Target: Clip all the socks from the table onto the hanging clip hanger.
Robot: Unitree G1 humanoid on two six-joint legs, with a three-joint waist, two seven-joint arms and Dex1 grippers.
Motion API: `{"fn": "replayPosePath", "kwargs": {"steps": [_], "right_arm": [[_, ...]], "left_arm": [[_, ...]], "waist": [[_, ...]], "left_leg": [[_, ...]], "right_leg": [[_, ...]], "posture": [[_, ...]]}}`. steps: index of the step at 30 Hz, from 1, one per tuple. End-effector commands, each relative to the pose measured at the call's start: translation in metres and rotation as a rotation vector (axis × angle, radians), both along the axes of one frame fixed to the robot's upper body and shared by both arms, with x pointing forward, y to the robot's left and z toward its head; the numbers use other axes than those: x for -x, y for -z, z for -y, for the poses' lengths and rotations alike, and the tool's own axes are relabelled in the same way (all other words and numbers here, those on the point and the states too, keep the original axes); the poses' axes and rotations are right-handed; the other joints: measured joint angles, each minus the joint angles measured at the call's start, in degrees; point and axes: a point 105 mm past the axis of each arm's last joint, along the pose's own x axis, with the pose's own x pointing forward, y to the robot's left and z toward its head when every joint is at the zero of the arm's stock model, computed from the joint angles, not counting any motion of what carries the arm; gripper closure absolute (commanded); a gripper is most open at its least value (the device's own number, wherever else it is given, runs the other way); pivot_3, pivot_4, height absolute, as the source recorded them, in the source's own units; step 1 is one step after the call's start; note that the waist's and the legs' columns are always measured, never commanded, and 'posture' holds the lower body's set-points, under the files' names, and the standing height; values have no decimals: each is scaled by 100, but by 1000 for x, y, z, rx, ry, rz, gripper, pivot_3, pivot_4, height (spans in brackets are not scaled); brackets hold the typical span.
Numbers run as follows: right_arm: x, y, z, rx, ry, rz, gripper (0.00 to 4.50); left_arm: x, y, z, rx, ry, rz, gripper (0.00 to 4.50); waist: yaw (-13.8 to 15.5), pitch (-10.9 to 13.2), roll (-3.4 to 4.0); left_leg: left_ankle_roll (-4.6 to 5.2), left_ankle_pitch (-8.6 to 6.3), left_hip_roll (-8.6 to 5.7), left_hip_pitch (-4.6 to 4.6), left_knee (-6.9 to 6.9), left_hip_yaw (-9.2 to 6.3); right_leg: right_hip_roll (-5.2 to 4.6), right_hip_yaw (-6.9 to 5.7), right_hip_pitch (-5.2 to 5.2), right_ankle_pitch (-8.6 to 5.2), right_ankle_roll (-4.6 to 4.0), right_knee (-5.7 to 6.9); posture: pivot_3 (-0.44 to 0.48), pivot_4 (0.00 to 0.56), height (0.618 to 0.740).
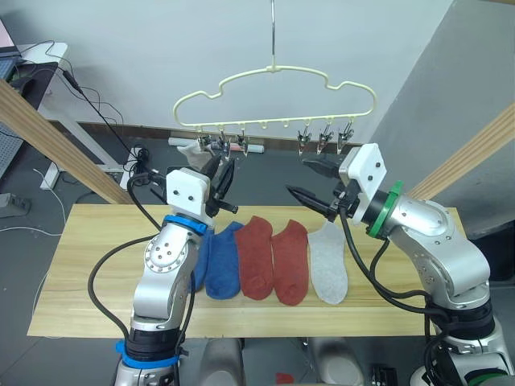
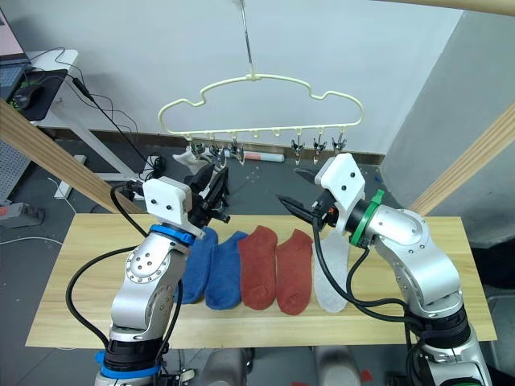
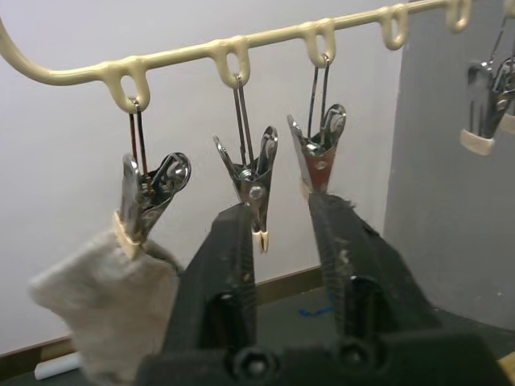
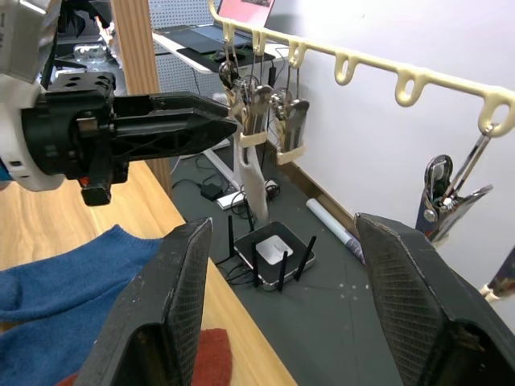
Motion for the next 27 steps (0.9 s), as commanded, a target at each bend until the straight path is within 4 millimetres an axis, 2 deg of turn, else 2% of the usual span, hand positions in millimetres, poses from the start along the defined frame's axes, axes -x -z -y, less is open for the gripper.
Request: {"fn": "replayPosePath", "kwargs": {"steps": [1,15,27], "right_arm": [[8,-12,1,-13,-14,50,1534],[9,-13,2,-13,-22,45,1534],[12,-14,0,-33,-63,33,1534]], "left_arm": [[2,-13,-1,7,-43,71,3229],[-13,-22,-1,67,-60,93,3229],[-17,-33,0,89,-70,128,3229]], "waist": [[-7,4,-1],[-21,13,-1],[-24,51,-4]], "left_leg": [[0,0,0,0,0,0],[0,0,0,0,0,0],[0,0,0,0,-1,0]], "right_leg": [[0,0,0,0,0,0],[1,-1,0,0,1,0],[1,-1,0,0,1,-2]], "posture": [[-141,370,740],[-151,371,740],[-150,377,740]]}}
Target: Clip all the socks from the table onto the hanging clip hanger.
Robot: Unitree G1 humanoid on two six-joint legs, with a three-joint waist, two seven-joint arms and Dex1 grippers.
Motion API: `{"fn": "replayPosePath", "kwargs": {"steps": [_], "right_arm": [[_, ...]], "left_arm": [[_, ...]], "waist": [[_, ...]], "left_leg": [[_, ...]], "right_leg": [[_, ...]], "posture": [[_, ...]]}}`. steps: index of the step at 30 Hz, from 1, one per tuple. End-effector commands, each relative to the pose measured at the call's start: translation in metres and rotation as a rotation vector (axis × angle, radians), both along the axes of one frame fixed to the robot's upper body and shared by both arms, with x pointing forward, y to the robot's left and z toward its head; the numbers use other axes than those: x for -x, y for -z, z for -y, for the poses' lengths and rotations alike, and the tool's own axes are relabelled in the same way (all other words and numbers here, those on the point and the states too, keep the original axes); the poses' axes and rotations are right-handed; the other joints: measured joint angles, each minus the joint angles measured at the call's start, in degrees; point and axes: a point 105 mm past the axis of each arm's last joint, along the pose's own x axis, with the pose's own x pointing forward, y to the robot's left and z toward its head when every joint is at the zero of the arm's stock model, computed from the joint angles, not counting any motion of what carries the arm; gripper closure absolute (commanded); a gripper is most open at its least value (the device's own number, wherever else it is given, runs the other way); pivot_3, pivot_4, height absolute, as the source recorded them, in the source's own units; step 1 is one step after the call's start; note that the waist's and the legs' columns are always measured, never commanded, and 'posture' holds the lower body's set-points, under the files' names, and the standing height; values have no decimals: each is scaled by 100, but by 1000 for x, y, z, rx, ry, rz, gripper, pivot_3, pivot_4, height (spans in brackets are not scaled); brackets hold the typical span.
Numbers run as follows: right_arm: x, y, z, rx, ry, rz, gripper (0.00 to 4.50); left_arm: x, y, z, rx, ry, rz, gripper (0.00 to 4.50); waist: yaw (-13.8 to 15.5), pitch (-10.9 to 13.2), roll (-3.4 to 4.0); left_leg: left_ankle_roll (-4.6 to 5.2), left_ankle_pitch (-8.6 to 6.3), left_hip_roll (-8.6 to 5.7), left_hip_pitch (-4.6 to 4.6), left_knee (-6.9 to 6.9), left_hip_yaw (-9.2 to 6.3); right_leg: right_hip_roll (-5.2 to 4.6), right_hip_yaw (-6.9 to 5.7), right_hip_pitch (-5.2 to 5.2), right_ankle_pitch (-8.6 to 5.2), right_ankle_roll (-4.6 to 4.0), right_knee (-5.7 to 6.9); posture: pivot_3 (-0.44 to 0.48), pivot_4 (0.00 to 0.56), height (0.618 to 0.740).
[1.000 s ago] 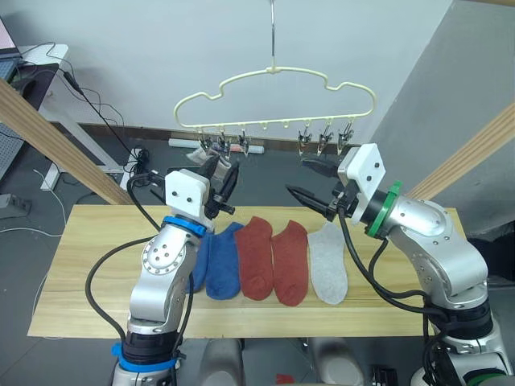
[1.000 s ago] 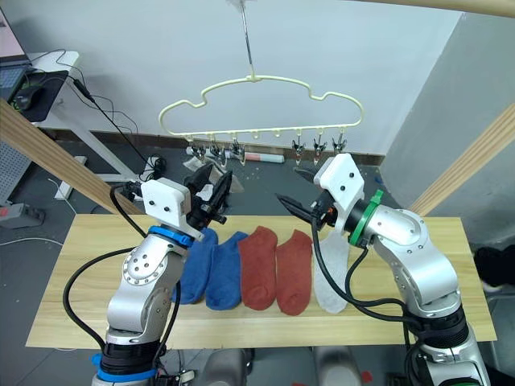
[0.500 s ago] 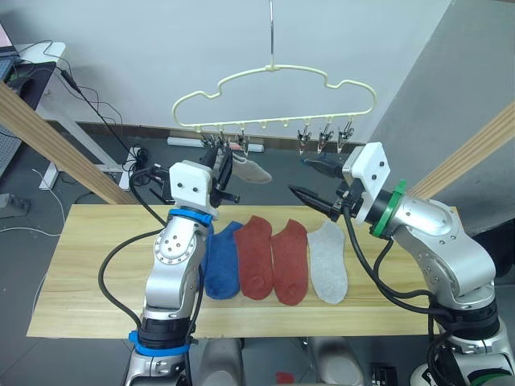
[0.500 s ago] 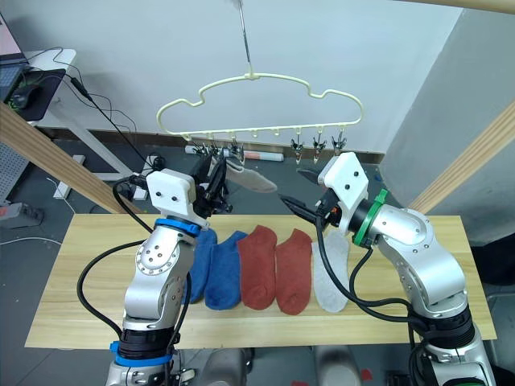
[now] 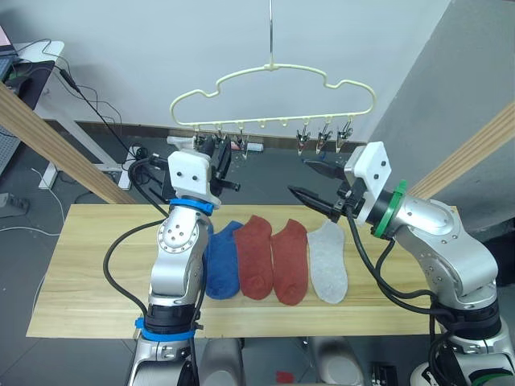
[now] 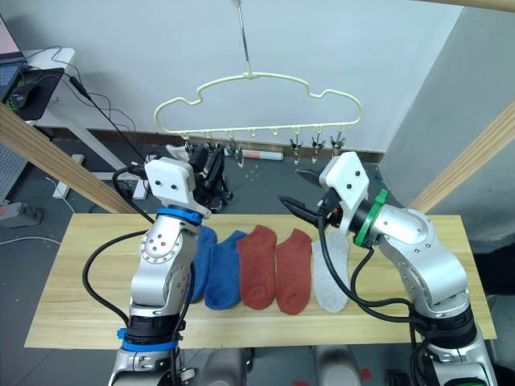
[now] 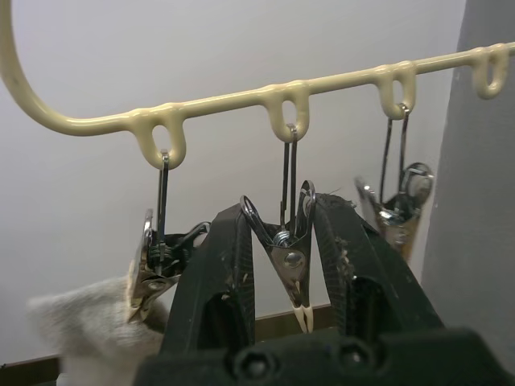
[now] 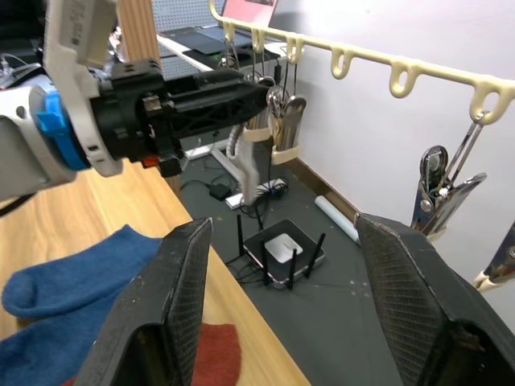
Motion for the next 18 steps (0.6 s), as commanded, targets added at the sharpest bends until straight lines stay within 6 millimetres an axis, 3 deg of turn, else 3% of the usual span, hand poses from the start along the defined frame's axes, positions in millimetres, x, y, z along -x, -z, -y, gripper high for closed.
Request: {"fn": "replayPosePath", "kwargs": {"steps": [1,14,18], "right_arm": [[9,-13,-1,-14,-29,59,1534],[9,-9,-1,-7,-35,42,1534],[10,-7,-2,-1,-37,37,1534]], "left_arm": [[4,-14,0,14,-4,62,3229],[5,-15,4,25,17,65,3229],[6,-17,5,19,27,73,4025]], "waist": [[0,14,-4],[1,39,-5],[1,44,-5]], "left_leg": [[0,0,0,0,0,0],[0,0,0,-1,0,0],[0,0,0,-1,0,0]], "right_leg": [[0,0,0,0,0,0],[0,0,0,0,0,0],[0,0,0,0,0,-1]], "posture": [[-150,377,740],[-148,377,740],[-147,377,740]]}}
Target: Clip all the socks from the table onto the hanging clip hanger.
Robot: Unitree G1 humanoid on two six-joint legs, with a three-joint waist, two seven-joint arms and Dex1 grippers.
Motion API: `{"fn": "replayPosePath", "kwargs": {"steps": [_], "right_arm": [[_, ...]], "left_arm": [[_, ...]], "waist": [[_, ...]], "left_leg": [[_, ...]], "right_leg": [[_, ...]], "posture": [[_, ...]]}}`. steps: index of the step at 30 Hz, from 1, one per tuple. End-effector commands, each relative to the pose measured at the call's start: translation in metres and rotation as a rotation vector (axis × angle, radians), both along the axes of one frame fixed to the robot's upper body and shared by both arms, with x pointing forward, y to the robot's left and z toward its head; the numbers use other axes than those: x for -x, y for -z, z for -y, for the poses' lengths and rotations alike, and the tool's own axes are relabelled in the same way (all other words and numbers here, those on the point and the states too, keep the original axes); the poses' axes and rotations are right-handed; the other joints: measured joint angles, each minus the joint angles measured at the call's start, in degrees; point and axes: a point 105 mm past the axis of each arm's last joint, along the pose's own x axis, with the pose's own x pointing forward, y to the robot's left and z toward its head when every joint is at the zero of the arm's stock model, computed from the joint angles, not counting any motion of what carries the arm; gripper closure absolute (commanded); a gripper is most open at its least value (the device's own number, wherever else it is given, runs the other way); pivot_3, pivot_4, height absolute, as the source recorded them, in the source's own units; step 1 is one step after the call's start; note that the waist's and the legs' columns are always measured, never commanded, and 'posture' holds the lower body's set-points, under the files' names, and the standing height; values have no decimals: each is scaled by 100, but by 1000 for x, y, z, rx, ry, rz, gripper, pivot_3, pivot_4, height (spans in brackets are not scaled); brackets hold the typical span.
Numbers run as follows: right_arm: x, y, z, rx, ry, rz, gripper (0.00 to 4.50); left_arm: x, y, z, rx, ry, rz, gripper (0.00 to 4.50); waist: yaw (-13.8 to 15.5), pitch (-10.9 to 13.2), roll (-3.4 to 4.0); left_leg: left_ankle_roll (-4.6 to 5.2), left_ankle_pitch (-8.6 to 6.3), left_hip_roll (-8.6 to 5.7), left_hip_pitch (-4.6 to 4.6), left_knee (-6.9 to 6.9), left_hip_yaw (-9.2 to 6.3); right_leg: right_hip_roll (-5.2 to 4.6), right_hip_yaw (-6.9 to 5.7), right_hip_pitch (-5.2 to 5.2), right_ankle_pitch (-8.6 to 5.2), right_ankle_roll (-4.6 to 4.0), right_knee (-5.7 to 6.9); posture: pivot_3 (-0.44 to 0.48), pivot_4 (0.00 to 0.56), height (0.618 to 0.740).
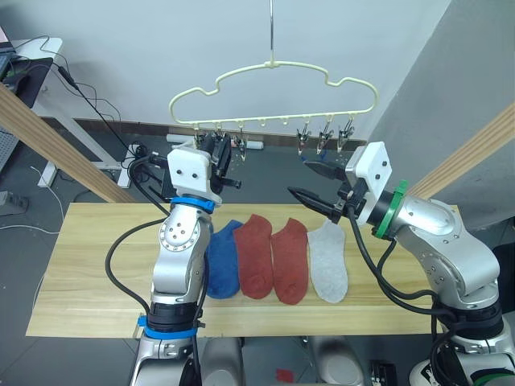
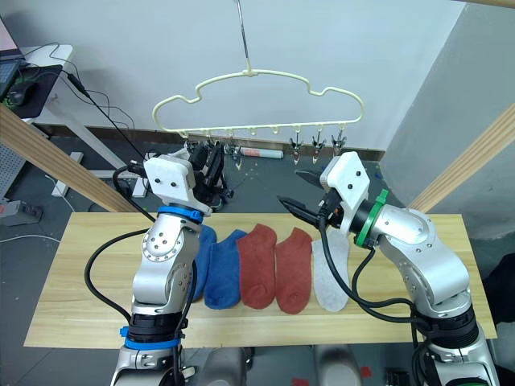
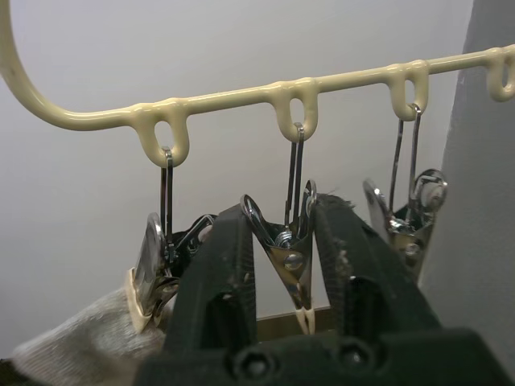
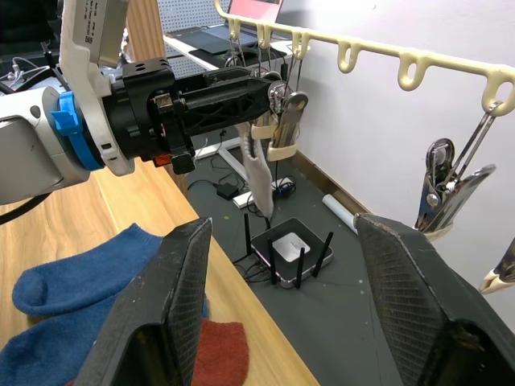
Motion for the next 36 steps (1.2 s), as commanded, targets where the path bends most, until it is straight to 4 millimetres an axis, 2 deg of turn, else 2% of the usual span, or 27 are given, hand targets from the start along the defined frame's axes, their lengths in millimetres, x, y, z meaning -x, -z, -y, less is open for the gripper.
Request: {"fn": "replayPosePath", "kwargs": {"steps": [1,15,20,24,29,36], "right_arm": [[9,-7,-3,-6,-32,40,1534],[9,-3,-3,8,-28,32,1534],[6,5,1,34,-3,10,1534],[-11,31,19,104,153,-60,1534],[-25,79,43,159,394,-171,7],[-24,139,53,156,563,-287,0]], "left_arm": [[7,-15,2,5,20,68,4184],[8,-15,0,-10,15,70,4236],[9,-16,1,-7,23,73,4236],[10,-16,1,-8,34,68,4236],[12,-18,3,-11,84,50,4236],[14,-25,0,-22,162,15,4236]], "waist": [[0,2,0],[1,21,-3],[2,22,-3],[3,22,-3],[13,22,-3],[15,27,1]], "left_leg": [[0,0,0,0,0,0],[0,0,0,0,0,0],[0,0,0,-1,0,0],[0,0,0,-2,0,0],[-2,1,0,-3,-2,0],[-10,5,1,-2,-2,-1]], "right_leg": [[0,0,0,0,0,0],[0,0,0,0,0,0],[0,0,0,0,1,-1],[0,0,0,0,1,-3],[-1,0,-1,-1,1,-4],[0,0,-2,-17,28,-2]], "posture": [[-147,377,740],[-143,376,740],[-140,375,740],[-138,374,740],[-114,376,740],[-95,377,740]]}}
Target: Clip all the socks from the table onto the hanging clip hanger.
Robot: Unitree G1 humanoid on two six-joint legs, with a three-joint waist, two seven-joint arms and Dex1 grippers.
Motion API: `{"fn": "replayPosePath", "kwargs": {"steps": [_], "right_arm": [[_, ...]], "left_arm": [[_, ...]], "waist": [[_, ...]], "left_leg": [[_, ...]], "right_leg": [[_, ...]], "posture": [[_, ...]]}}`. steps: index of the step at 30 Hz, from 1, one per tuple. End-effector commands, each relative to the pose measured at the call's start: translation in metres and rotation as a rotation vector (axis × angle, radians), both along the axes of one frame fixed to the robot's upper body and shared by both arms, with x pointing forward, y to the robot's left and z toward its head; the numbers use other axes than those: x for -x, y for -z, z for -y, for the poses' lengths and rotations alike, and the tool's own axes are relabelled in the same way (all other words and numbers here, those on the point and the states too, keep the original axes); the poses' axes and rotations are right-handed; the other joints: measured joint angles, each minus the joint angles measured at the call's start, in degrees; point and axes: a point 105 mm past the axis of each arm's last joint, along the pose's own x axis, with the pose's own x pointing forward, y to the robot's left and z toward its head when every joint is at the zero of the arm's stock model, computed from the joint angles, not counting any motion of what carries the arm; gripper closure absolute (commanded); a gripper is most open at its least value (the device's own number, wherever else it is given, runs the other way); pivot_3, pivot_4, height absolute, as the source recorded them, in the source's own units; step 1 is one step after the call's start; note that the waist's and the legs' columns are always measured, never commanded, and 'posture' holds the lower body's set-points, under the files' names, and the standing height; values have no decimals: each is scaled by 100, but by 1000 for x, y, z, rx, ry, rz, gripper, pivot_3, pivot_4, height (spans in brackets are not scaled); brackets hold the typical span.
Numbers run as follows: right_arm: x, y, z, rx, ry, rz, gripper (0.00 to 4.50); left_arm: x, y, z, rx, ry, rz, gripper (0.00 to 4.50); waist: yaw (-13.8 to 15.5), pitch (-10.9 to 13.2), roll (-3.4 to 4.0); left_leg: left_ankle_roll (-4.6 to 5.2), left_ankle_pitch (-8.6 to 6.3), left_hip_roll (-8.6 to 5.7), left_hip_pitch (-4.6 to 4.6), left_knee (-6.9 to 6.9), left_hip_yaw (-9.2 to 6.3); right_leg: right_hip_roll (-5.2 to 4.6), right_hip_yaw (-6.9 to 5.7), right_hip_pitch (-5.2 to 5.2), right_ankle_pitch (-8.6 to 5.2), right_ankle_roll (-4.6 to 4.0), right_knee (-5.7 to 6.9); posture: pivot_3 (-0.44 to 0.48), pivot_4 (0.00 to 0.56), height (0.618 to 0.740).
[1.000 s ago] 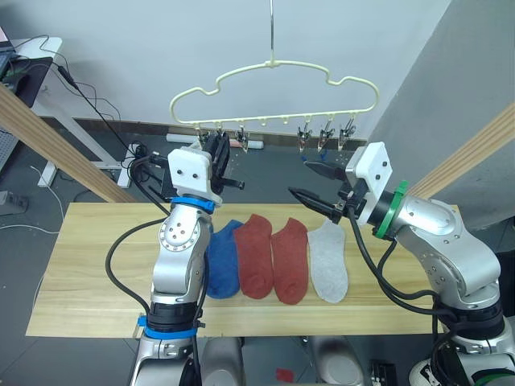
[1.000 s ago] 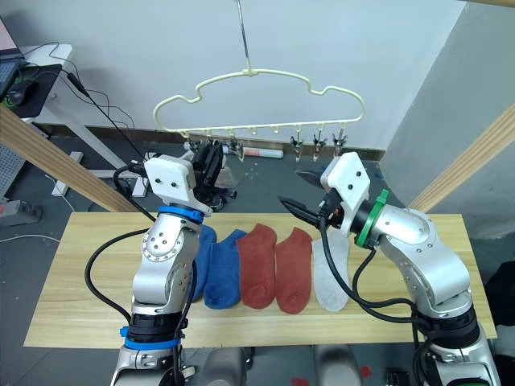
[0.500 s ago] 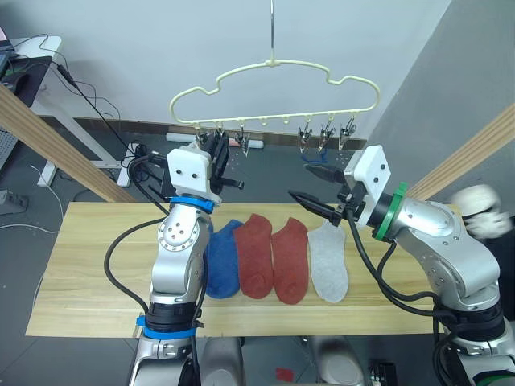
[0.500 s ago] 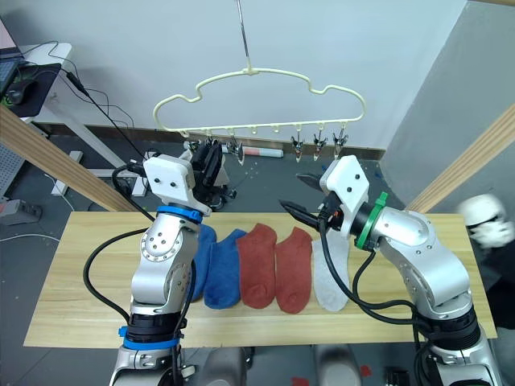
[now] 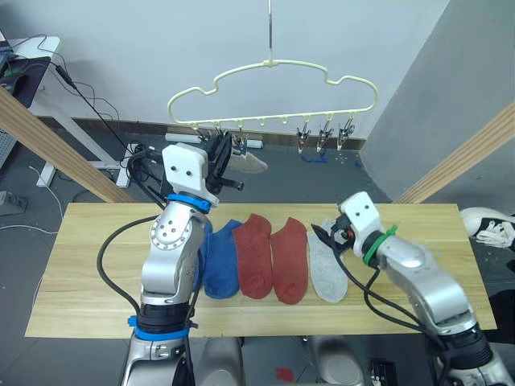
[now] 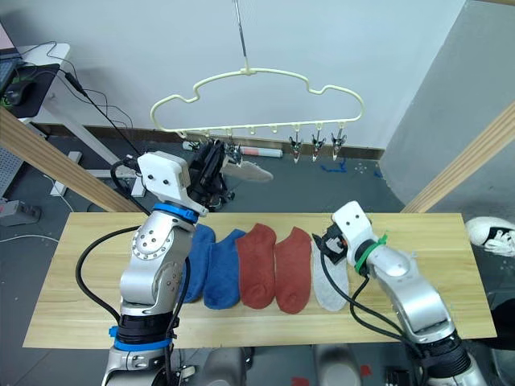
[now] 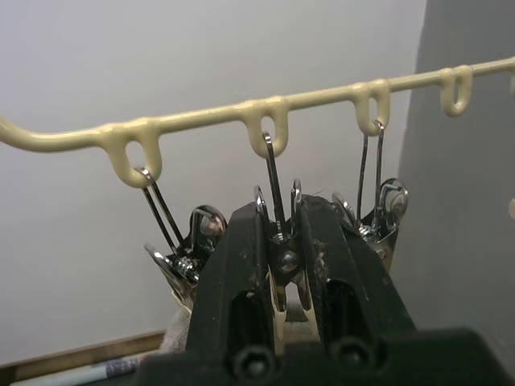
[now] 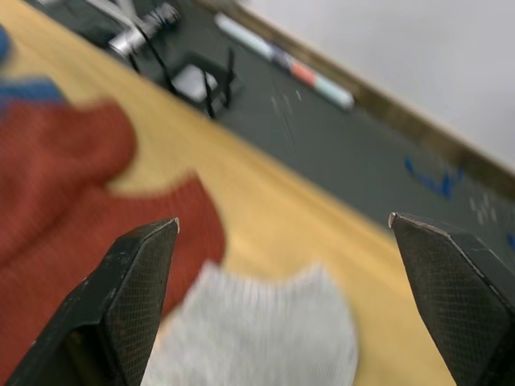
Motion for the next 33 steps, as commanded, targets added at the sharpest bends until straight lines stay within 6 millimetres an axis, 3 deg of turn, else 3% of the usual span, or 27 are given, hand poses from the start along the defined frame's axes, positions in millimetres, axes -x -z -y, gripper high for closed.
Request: {"fn": "replayPosePath", "kwargs": {"steps": [1,5,12,14,17,26,33], "right_arm": [[-1,12,1,-11,59,23,0],[-10,29,3,-46,119,10,0],[-26,42,4,-90,173,-1,0],[-28,50,7,-102,203,-36,354],[-27,56,8,-107,212,-56,1238],[-25,42,-9,-120,125,4,4488],[-20,-13,-64,-61,-174,179,4500]], "left_arm": [[9,-19,1,2,50,48,4236],[9,-21,1,-11,79,30,4236],[8,-24,-1,-24,96,5,4236],[7,-23,-5,-8,83,-14,4236],[8,-23,-6,-23,102,-23,4236],[12,-28,-6,-18,194,-61,4236],[14,-33,-6,1,240,-93,4236]], "waist": [[-1,4,1],[-2,9,4],[7,11,5],[9,11,5],[19,11,5],[31,11,5],[16,11,5]], "left_leg": [[0,0,0,0,0,0],[1,0,-1,0,0,2],[-1,0,1,0,0,0],[-2,1,0,0,-1,0],[-2,1,1,0,-1,-1],[-5,3,1,1,1,-1],[-13,7,2,1,0,-1]], "right_leg": [[0,1,0,0,0,0],[0,3,0,-1,2,0],[0,0,0,-1,1,0],[0,0,0,1,-2,0],[0,0,0,5,-9,1],[0,-1,0,1,-2,4],[1,-1,-2,1,-2,6]], "posture": [[-94,378,740],[-83,377,740],[-62,367,740],[-59,365,740],[-54,361,740],[-51,353,740],[-53,345,740]]}}
